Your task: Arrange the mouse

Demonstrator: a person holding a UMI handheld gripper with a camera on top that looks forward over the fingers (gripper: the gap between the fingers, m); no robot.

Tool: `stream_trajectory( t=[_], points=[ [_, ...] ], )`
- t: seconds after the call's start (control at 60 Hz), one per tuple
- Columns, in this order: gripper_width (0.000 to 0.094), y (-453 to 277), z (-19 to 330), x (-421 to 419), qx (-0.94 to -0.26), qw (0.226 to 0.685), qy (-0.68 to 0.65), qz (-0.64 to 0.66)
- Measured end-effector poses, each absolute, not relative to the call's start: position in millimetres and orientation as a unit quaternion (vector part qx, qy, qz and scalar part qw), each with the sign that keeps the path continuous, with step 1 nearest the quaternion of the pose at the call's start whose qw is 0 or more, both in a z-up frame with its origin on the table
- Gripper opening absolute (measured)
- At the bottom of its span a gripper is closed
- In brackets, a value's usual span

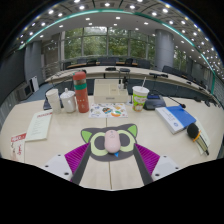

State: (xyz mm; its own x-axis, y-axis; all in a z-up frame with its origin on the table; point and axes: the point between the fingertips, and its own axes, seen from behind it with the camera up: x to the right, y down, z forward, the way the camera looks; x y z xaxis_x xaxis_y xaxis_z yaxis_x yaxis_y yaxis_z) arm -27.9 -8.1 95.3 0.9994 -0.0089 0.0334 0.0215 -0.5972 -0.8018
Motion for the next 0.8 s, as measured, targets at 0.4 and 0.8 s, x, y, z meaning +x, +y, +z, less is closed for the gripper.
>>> stream_trajectory(
  t=[0.4,0.8],
  points=[
    [0.0850,-217.8,203.7,-35.1,-0.883,0.469,-0.007,-0.013],
    [0.0855,-281.0,236.1,-44.5,-0.868,0.496,-0.011,-0.007]
  ],
)
